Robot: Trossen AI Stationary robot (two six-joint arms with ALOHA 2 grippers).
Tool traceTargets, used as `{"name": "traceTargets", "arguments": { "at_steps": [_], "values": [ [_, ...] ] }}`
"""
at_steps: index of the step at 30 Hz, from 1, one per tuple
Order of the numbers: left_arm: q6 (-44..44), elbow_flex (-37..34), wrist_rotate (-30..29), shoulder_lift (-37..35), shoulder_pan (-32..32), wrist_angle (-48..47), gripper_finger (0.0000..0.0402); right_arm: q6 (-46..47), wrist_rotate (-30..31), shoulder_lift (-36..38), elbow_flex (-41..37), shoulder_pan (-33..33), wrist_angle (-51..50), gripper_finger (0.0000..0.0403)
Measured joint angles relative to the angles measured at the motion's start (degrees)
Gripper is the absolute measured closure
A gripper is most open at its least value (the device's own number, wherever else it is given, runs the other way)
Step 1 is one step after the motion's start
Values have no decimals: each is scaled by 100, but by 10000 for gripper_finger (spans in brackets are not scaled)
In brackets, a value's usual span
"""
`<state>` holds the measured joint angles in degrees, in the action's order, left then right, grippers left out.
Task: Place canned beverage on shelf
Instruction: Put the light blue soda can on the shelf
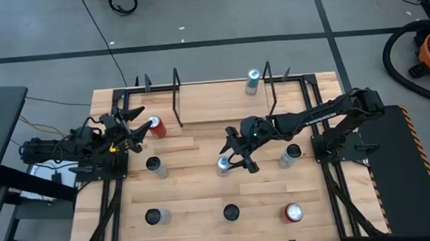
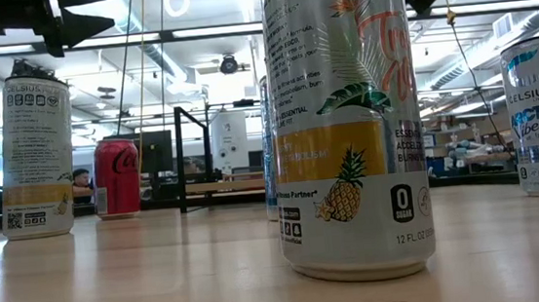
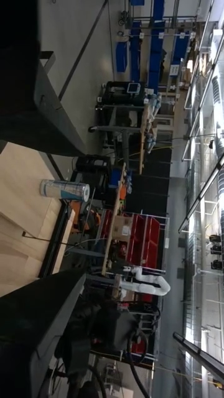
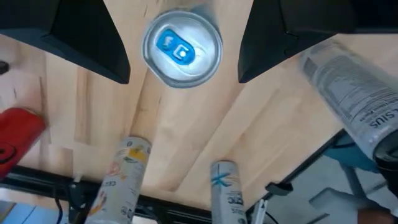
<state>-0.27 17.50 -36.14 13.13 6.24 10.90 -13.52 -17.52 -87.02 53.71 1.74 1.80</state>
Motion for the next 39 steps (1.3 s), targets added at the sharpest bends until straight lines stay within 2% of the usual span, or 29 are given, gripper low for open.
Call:
{"name": "traceTargets", "arguments": {
  "at_steps": [11,39],
  "values": [
    [-7,-5,-2,93,-2,-5,86,-11,107,-529,15,7,316,97],
    [9,-4,0,229,-2,114,86,315,351,-568,35,57,120,129]
  ]
}}
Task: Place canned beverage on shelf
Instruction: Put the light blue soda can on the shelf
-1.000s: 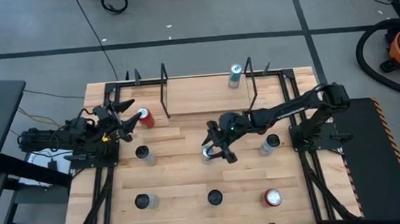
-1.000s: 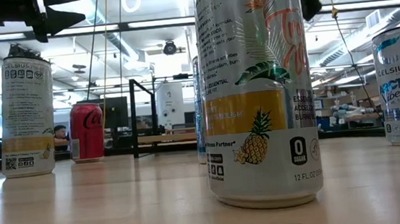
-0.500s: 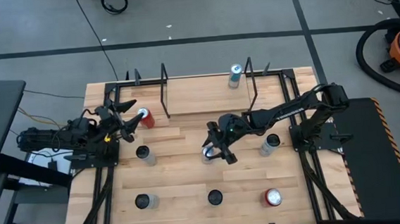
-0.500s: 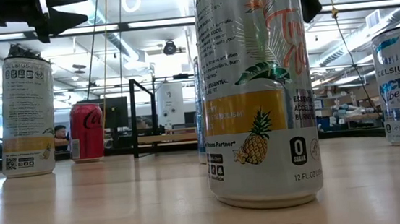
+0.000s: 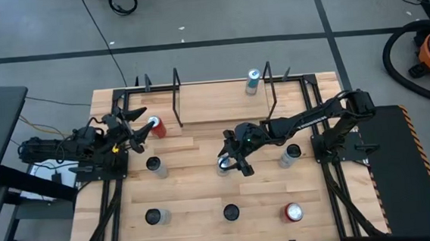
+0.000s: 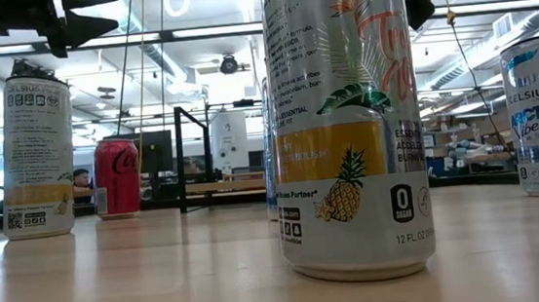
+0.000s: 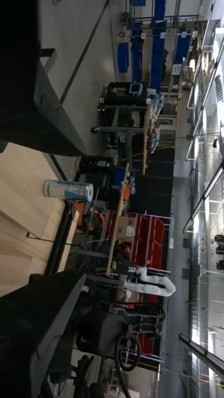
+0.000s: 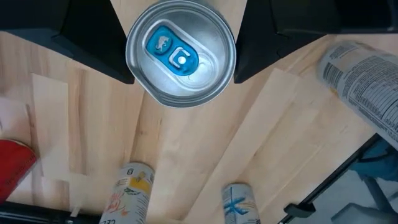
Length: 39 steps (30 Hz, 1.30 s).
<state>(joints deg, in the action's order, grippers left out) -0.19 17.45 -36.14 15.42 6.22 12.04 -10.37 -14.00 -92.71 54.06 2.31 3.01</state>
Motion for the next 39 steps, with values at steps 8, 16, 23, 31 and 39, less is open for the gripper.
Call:
{"name": "traceTargets", "arguments": {
  "at_steps": [8,16,23,31,39],
  "values": [
    [-2,2,0,0,0,-1,86,13,85,0,0,64,0,150],
    [-2,2,0,0,0,1,86,25,318,2,0,101,6,150],
    [-2,2,-1,-2,0,-1,86,15,400,68,-7,92,-39,151],
    [-2,4,0,-2,0,-20,86,-31,673,345,-15,67,-278,150],
    [-2,7,0,-2,0,-25,86,-16,1307,1190,-13,-179,-1085,150]
  ]
}}
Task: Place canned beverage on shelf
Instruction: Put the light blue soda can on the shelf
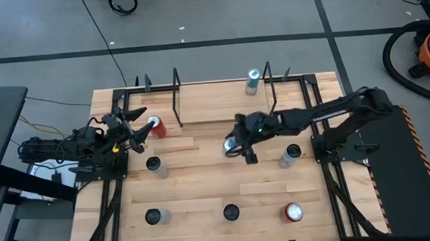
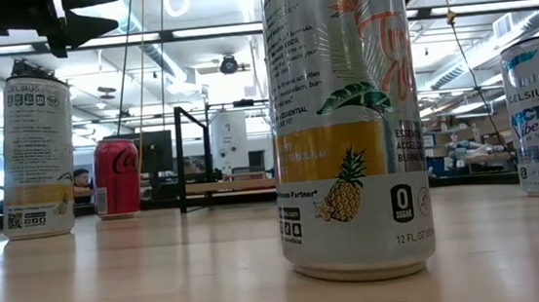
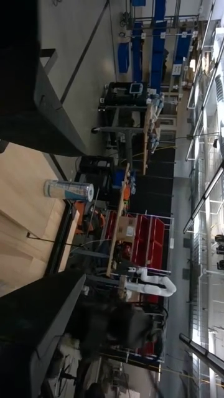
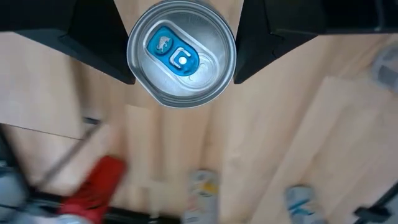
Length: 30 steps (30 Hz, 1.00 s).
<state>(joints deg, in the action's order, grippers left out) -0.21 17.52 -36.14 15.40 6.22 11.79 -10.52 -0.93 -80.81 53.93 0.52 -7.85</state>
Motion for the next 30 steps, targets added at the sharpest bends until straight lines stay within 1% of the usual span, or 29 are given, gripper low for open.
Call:
{"name": "traceTargets", "arguments": {
  "at_steps": [3,7,10,14,16,21,26,30],
  "values": [
    [0,0,0,0,0,-2,86,7,275,486,0,-147,-369,150],
    [-2,0,0,0,0,-2,86,110,935,1179,2,-404,-827,148],
    [-11,0,0,0,0,-2,86,389,1408,1604,2,-673,-1152,148],
    [-11,0,0,0,0,-2,86,890,1840,1998,4,-1068,-1589,147],
    [-11,0,0,0,0,-2,86,1081,1879,2091,-8,-1265,-1780,146],
    [-9,0,0,0,0,-2,86,1386,1884,2187,-398,-1638,-1703,148],
    [-5,0,0,0,0,-4,86,1491,1777,2189,-870,-1920,-1013,146],
    [-2,0,0,2,0,-7,86,1495,1540,2185,-1116,-2191,-839,146]
  ]
}}
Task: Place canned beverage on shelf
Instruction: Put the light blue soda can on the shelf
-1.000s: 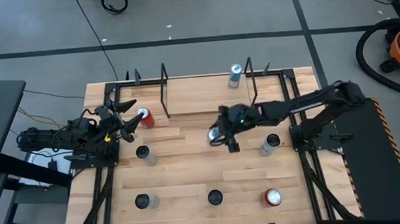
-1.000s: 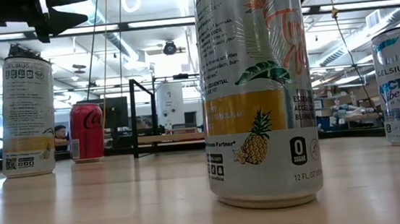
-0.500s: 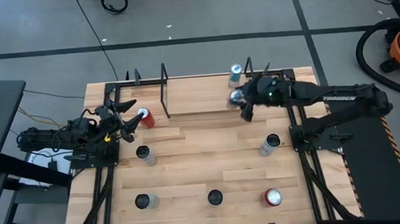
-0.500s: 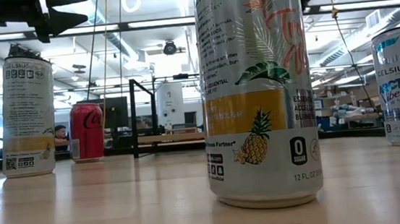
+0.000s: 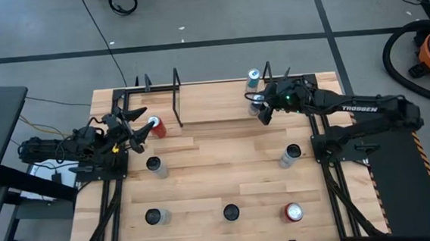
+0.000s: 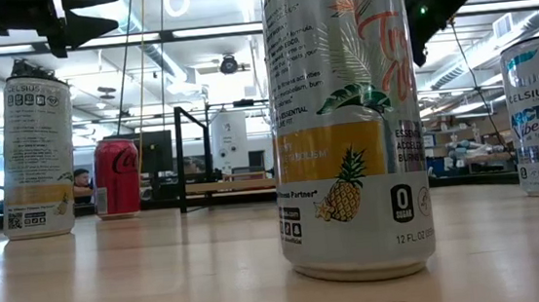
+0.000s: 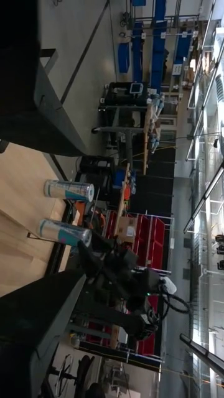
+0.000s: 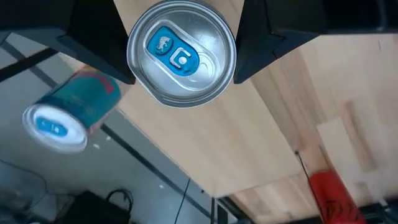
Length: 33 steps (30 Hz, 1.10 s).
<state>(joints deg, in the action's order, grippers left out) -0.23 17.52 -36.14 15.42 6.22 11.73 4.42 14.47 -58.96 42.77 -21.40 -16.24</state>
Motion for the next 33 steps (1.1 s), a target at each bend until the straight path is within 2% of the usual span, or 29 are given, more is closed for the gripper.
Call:
{"name": "traceTargets", "arguments": {
  "at_steps": [12,18,33],
  "values": [
    [-2,0,0,0,0,2,86,-55,-512,-229,-70,-653,106,146],
    [-2,0,0,0,0,0,86,-177,-548,-540,-46,-670,370,144],
    [0,0,0,0,2,2,86,-184,-644,-501,-57,-676,345,130]
  ]
}}
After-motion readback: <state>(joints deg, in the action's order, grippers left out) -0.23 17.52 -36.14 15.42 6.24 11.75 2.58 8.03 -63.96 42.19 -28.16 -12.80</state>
